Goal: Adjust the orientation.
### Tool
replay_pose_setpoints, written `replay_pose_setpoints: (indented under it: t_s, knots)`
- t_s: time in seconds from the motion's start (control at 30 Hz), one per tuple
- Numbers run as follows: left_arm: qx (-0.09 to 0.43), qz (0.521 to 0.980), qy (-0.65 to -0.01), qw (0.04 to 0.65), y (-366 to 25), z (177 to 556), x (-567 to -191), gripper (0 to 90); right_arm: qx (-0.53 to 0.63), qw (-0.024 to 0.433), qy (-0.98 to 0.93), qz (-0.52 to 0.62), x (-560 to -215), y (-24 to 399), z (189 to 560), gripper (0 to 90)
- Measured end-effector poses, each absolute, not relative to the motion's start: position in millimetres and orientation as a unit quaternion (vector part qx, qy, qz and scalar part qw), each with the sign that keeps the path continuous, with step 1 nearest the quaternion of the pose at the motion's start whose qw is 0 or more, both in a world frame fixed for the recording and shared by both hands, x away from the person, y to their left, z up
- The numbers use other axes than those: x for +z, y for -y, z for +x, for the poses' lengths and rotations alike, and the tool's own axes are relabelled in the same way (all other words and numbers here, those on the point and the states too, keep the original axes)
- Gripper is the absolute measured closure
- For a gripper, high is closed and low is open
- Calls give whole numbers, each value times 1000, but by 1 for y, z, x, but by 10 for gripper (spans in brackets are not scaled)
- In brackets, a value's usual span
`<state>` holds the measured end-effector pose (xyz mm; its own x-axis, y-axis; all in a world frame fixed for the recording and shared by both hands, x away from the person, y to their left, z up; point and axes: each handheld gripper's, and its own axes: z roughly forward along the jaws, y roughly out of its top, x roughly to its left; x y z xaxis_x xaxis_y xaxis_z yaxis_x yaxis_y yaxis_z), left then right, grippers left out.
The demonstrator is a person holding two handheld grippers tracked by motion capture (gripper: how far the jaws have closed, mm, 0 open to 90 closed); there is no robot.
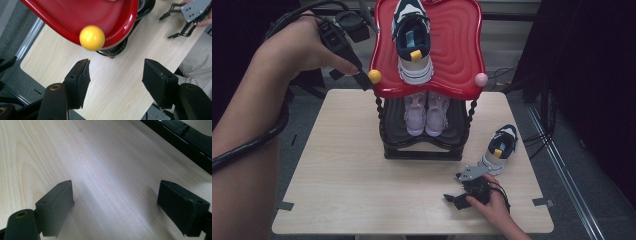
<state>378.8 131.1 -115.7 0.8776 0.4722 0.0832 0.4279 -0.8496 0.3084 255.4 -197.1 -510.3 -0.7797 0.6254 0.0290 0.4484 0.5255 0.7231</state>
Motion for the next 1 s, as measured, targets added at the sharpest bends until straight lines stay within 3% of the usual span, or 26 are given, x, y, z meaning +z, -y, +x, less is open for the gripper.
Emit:
replay_pose_setpoints:
  t_s: [0.57, 1.0]
  knots:
    - [68, 955, -243, 154, -163, 363, -153, 381, 376, 118, -866, 309, -510, 197, 255, 128]
    - [54, 954, -242, 165, -172, 354, -204, 371, 375, 118, -866, 309, -510, 197, 256, 128]
